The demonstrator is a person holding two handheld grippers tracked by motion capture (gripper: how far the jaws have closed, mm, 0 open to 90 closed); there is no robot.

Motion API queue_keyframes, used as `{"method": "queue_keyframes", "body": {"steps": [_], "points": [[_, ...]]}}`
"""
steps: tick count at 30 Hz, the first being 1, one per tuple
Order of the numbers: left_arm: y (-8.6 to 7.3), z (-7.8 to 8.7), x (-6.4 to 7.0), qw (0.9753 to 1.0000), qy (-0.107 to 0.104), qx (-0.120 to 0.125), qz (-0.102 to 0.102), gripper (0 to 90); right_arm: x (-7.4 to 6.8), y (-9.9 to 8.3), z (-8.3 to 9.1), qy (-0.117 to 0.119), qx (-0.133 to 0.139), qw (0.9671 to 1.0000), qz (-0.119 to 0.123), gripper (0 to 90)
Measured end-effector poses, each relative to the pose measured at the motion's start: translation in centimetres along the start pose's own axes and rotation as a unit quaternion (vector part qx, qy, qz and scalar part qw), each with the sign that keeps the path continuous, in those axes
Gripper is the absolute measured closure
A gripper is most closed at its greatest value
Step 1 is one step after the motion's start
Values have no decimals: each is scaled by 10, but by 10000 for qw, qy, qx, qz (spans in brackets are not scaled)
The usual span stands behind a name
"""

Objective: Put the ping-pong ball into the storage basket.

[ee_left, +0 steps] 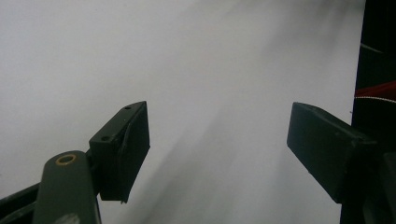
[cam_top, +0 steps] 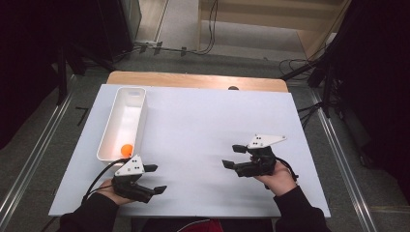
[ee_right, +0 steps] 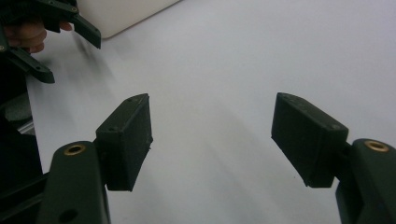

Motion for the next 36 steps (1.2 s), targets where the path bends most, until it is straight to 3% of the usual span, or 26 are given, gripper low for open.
{"method": "queue_keyframes", "body": {"steps": [36], "points": [[0,0,-1,10000,16,-1,12,215,18,-55,26,-366,-230,9990,-128,274]]}}
Point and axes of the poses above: each handheld gripper's, and its own axes: z roughly backward along the jaws, y roughly out of its top, x roughly to its right, the point moved 9 cm from there along -z, roughly forward along the jaws, and after that the axes turned 14 degrees about -y, right-handed, at the moved point
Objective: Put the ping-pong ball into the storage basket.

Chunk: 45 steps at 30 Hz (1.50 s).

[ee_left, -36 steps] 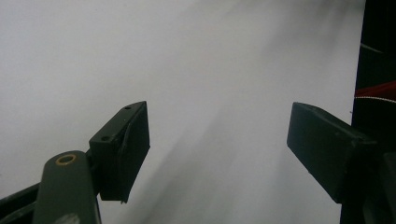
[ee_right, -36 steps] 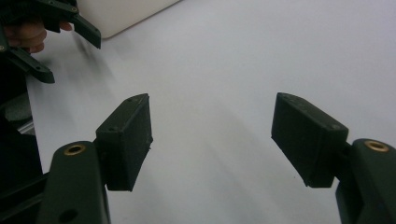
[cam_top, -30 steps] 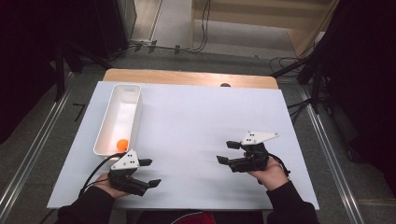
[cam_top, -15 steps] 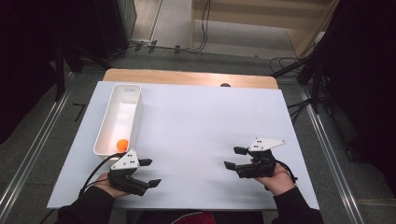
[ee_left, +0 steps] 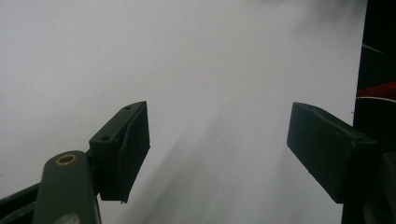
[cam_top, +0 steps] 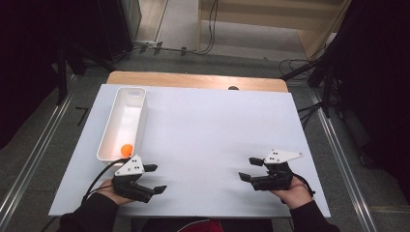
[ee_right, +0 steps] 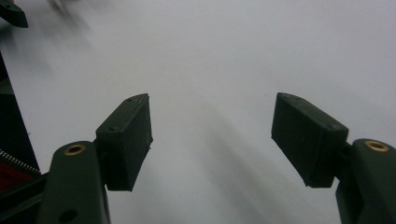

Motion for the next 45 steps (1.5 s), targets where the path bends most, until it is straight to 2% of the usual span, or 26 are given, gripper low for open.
{"method": "queue_keyframes", "body": {"steps": [15,24,45], "points": [[0,0,0,10000,6,-20,-1,215,6,-17,8,-116,-79,9999,-59,274],[0,0,0,10000,7,-8,3,215,11,-20,9,-189,-61,9998,-97,274],[0,0,0,10000,5,-40,-11,215,8,-21,8,-118,-126,9998,-81,274]]}}
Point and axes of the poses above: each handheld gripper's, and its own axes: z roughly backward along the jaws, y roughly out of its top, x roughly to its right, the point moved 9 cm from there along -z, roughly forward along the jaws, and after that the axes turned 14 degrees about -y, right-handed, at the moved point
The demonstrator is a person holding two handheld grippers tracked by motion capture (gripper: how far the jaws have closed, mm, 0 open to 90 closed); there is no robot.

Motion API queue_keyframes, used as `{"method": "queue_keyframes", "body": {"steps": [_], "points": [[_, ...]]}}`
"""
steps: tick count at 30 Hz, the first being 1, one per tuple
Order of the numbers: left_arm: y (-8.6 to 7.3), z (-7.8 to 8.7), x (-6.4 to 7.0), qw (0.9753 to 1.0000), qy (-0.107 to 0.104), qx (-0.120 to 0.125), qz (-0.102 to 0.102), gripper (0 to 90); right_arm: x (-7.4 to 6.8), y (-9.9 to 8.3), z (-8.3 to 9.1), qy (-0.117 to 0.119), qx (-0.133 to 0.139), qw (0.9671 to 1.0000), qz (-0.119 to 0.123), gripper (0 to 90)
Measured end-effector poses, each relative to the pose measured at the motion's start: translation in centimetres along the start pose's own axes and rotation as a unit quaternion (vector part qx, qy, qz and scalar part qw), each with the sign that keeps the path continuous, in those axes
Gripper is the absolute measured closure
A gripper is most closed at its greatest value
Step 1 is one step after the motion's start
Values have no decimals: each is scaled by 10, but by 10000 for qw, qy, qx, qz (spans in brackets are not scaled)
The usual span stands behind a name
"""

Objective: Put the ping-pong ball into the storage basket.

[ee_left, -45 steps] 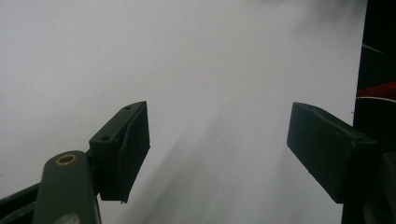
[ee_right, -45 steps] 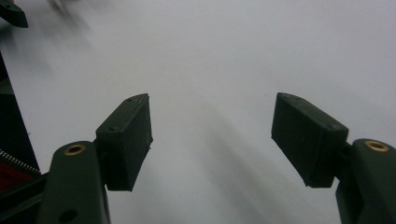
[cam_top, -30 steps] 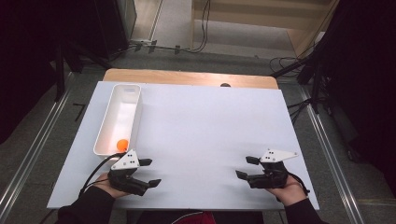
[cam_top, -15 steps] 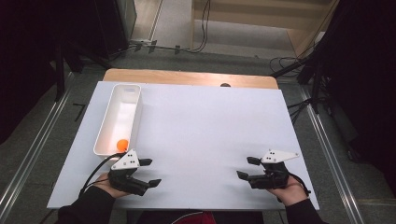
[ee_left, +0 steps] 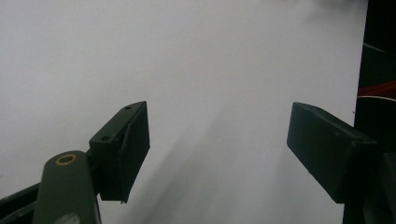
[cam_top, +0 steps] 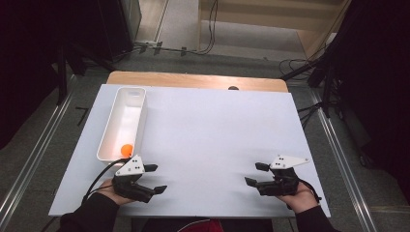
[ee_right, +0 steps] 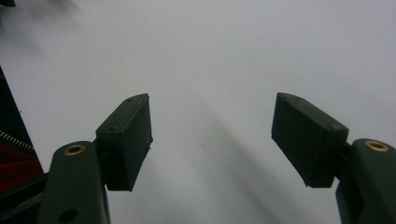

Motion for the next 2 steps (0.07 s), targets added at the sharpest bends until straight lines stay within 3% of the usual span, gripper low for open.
{"method": "queue_keyframes", "body": {"steps": [2], "points": [[0,-1,0,10000,7,21,-18,215,0,0,0,-4,-3,10000,1,274]]}}
Point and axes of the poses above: each handheld gripper's, and its own axes: z roughly backward along the jaws, y roughly out of its top, x roughly to its right, the point moved 9 cm from there along -z, roughly forward along the jaws, and after that the axes turned 14 degrees about -y, right-handed, at the moved point
